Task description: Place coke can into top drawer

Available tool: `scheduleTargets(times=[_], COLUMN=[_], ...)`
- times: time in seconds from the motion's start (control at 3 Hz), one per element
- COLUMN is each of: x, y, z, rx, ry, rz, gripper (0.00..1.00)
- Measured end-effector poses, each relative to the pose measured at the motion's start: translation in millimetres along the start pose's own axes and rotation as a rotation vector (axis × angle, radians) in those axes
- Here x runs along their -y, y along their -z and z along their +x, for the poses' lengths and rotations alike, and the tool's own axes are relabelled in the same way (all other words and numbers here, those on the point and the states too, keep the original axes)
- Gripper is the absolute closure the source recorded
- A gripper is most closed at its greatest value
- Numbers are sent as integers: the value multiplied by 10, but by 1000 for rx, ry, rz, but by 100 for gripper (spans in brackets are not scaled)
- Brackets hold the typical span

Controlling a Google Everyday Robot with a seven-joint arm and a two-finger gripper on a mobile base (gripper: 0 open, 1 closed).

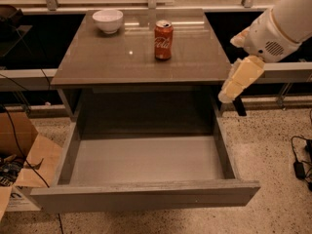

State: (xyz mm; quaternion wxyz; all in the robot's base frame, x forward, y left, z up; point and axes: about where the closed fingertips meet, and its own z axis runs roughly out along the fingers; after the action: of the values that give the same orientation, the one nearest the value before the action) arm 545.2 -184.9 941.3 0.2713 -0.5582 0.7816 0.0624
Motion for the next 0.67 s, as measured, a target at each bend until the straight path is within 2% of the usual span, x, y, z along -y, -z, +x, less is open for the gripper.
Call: scheduleTargets(times=[0.67], x=[-11], y=[-123], z=[-78], rx=[24], ry=[-12], rz=[-4], gripper=[0])
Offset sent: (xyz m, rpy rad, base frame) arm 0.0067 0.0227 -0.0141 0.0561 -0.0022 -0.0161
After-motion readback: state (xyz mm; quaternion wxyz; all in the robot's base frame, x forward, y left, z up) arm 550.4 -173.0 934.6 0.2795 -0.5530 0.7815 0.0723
